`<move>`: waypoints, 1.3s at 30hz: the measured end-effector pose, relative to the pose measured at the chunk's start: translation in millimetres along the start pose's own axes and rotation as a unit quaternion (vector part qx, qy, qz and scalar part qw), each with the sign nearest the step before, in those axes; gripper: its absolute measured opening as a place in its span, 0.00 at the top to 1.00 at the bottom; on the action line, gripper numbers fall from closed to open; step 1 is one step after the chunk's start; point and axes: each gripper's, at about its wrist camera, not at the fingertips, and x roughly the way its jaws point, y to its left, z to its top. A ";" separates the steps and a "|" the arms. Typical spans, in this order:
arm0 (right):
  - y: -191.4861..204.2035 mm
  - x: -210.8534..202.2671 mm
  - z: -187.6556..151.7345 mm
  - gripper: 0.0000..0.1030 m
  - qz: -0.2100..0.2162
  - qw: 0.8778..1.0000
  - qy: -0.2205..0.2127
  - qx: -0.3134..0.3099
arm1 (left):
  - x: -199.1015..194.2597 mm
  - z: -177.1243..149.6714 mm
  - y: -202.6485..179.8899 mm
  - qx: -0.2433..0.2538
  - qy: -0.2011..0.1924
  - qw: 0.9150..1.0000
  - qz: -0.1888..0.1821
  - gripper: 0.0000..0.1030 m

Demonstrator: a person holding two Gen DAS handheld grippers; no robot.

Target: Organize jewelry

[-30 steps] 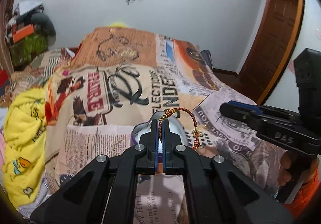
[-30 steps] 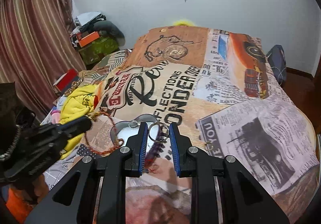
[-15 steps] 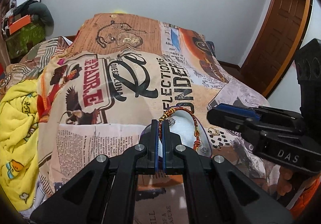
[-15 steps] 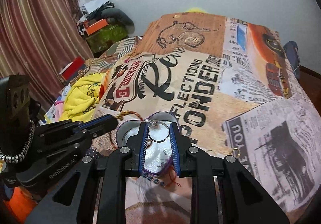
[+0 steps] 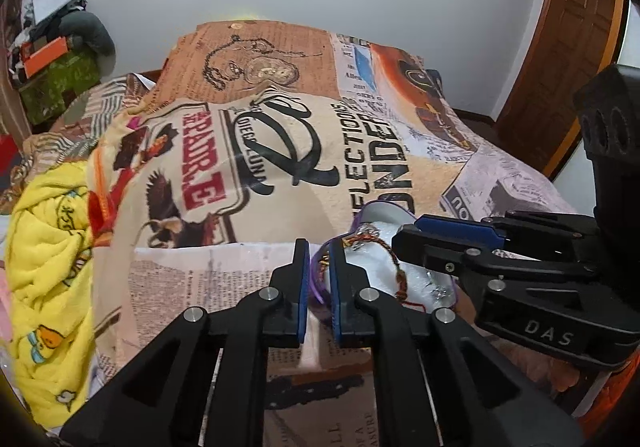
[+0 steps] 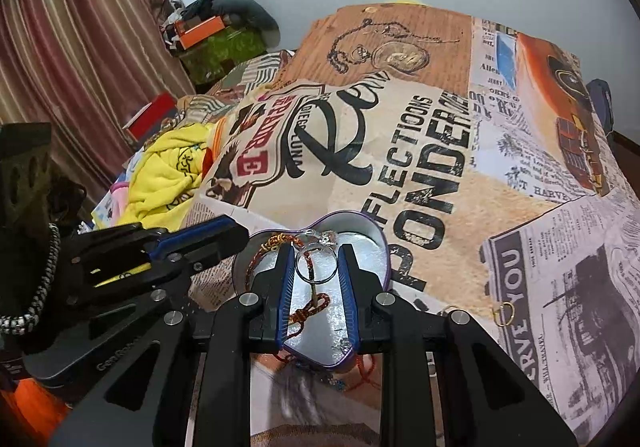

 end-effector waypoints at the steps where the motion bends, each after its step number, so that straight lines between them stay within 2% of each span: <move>1: 0.4 1.5 -0.2 0.80 -0.001 1.000 0.002 -0.001 | -1.8 -0.6 0.9 0.001 -0.001 1.000 0.005 0.89; 3: 1.9 3.7 -1.5 0.80 -0.005 1.000 0.005 -0.004 | -4.6 -1.5 3.8 -0.001 -0.004 1.000 0.017 0.74; 5: 2.9 3.9 -2.8 0.80 -0.012 1.000 0.003 -0.007 | -9.3 -3.8 7.9 -0.006 -0.011 0.999 0.030 0.65; 12: 8.1 4.7 -5.2 0.80 -0.037 0.999 0.012 -0.028 | -15.2 -12.3 21.1 -0.021 0.000 0.999 0.049 0.57; 14: 8.4 2.9 -5.6 0.76 -0.045 0.998 0.012 -0.030 | -17.0 -14.9 22.3 -0.022 0.003 0.998 0.053 0.54; 17: 7.4 -3.1 -6.3 0.65 -0.053 0.998 0.005 -0.029 | -20.8 -18.3 22.0 -0.024 0.006 0.998 0.056 0.54; 18: 7.0 -6.4 -6.9 0.64 -0.056 0.998 0.001 -0.029 | -22.4 -19.5 21.9 -0.024 0.007 0.998 0.056 0.53; 23: 4.5 -20.5 -9.2 0.64 -0.066 0.997 -0.006 -0.030 | -29.5 -22.9 17.1 -0.025 0.012 0.998 0.054 0.53; 30: -16.4 -49.0 -19.0 0.64 -0.092 0.996 -0.018 -0.011 | -33.7 -27.5 -1.0 -0.025 0.025 0.999 0.027 0.53; 39: -59.9 -70.0 -41.0 0.64 -0.128 0.991 -0.004 0.028 | -2.0 -45.0 -33.3 -0.030 0.087 0.995 -0.034 0.53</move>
